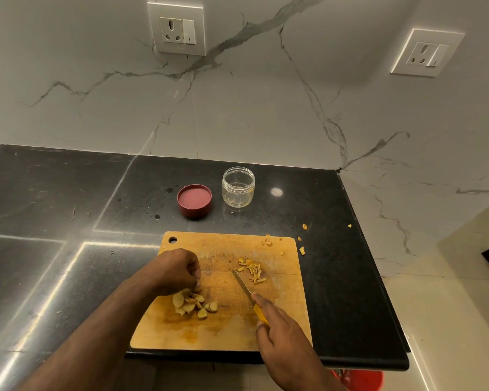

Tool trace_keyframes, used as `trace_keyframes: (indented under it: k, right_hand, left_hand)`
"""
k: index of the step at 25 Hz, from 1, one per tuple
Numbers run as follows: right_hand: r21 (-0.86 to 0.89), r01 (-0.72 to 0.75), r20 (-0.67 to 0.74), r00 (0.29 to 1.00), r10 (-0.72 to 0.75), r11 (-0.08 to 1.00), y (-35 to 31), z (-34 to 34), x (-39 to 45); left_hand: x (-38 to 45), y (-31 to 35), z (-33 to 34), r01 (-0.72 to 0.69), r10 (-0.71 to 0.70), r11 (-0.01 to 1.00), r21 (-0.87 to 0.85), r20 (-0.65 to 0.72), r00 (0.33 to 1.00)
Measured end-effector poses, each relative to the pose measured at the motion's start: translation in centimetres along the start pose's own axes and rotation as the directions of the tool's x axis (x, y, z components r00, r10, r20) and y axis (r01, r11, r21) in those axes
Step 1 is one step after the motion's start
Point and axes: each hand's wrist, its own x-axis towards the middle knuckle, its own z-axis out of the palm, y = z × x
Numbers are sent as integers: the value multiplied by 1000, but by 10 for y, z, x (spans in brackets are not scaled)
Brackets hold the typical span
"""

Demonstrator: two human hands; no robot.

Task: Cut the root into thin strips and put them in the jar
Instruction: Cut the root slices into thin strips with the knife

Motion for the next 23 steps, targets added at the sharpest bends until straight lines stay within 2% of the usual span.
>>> trace_keyframes:
  k: [6, 13, 23]
  right_hand:
    - [3, 1, 1, 1000, -1, 1000, 1, 0, 1]
    - [12, 0, -4, 1000, 0, 1000, 1, -1, 3]
    - [16, -8, 9, 1000, 8, 1000, 3, 0, 2]
  left_hand:
    - [3, 8, 2, -55, 46, 989, -139, -67, 997]
    - [16, 19, 16, -111, 105, 990, -92, -73, 992]
    - [16, 19, 23, -62, 54, 992, -114, -73, 996]
